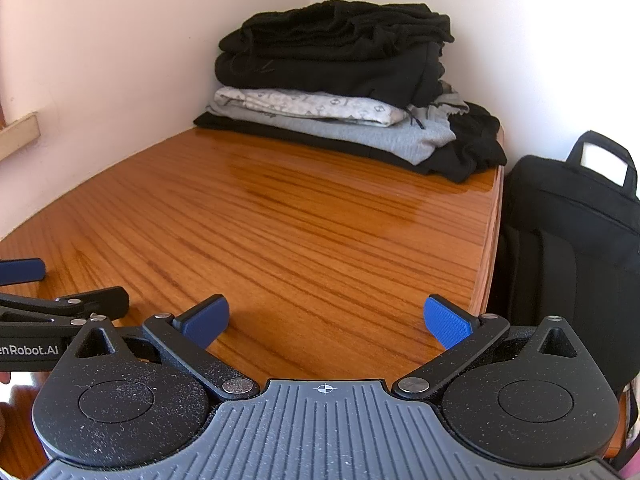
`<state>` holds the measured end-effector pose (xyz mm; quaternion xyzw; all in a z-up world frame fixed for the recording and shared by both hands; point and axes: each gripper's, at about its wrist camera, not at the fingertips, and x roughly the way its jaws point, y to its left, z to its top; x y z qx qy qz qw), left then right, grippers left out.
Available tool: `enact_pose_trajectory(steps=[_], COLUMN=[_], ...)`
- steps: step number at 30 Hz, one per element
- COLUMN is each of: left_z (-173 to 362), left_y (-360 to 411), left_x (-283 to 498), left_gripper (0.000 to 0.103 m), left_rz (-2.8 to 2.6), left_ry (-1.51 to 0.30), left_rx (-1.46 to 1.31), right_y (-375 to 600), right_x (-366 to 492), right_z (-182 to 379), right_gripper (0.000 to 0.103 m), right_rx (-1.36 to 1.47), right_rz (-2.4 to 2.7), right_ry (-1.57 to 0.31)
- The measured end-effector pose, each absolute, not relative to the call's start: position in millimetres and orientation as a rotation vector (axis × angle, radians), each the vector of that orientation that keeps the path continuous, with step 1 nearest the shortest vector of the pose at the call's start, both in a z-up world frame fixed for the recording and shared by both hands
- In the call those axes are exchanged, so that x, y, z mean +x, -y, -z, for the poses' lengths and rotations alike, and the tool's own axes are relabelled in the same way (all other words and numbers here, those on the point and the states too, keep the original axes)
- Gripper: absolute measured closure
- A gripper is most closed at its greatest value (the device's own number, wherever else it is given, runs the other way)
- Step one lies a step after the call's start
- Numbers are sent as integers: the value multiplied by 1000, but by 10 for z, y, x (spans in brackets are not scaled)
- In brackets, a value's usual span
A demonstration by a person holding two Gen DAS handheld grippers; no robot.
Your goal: Fold clothes
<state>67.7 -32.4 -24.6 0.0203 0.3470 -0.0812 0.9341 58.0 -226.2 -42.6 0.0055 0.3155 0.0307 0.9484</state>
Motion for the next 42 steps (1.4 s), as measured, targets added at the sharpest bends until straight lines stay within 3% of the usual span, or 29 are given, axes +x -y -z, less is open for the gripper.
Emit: enact_pose_trajectory(steps=[42], left_z=[240], left_y=[316], left_x=[683], left_gripper=[0], left_rz=[167], left_ry=[-710], left_rx=[39], right_y=[2246], right_x=[553], right_z=[421], right_gripper=[0], right_rx=[12], right_rz=[-42], right_ry=[-642])
